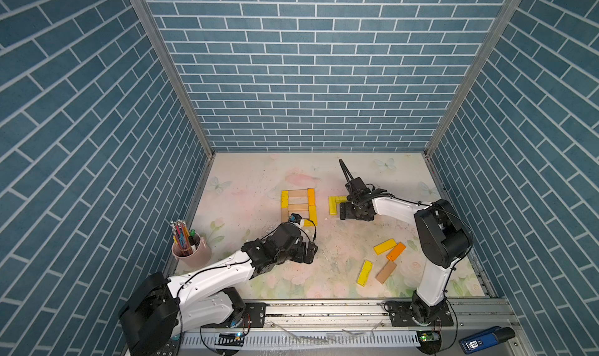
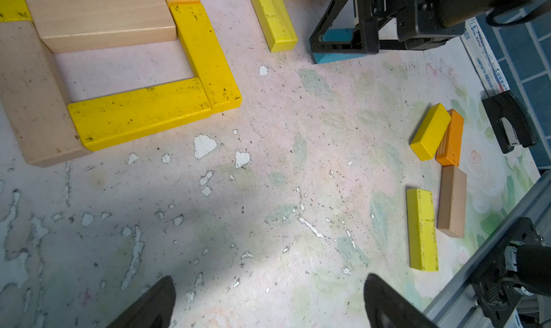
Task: Assemble the number 8 with building blocks
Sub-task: Place the building block at the center of the board.
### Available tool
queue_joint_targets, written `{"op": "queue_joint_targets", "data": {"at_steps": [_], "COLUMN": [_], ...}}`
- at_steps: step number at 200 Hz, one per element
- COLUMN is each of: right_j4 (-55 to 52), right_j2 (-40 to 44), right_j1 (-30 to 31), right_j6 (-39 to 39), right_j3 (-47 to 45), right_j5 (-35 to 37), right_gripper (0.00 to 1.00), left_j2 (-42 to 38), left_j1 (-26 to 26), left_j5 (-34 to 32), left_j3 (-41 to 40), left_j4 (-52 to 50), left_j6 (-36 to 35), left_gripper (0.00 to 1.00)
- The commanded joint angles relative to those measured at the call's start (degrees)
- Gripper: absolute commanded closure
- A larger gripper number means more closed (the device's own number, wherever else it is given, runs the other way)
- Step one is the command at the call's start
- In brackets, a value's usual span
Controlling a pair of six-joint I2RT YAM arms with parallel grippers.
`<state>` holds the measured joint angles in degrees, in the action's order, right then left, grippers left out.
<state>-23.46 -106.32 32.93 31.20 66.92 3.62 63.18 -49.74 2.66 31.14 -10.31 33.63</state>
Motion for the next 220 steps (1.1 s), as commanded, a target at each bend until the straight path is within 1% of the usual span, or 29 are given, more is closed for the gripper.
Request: {"op": "queue_joint_targets", "data": {"at_steps": [1, 39, 101, 159, 191, 220], "right_j4": [-0.8, -0.8, -0.5, 0.1, -2.1, -4.4], "right_j2": [-1.1, -1.2, 0.9, 8.1, 10.1, 9.9], "right_j1": [-0.2, -0.3, -0.5, -0.5, -0.5, -0.5], "right_j6": [-0.1, 0.3, -0.3, -7.9, -11.7, -15.5], "right_j3": [1.5, 2.0, 1.4, -3.9, -6.1, -6.9], "right_j5": [-0.3, -0.2, -1.0, -5.3, -3.3, -0.5], "right_gripper": [0.08, 0.02, 0.01, 0.01, 0.01, 0.03], "left_j2": [0.2, 0.1, 0.0, 0.4, 0.7, 0.8], "left_j1": [0.3, 0.3, 0.3, 0.3, 0.3, 0.2], "left_j5": [0.0, 0.2, 0.3, 0.7, 0.9, 1.1], "left_j3": [0.5, 0.2, 0.1, 0.0, 0.2, 0.5], "left_j4": [1.1, 1.2, 1.2, 1.6, 1.8, 1.8], "left_j6": [-0.2, -0.2, -0.1, -0.2, -0.1, -0.1], "left_gripper": [0.0, 0.0, 0.0, 0.0, 0.01, 0.01]}}
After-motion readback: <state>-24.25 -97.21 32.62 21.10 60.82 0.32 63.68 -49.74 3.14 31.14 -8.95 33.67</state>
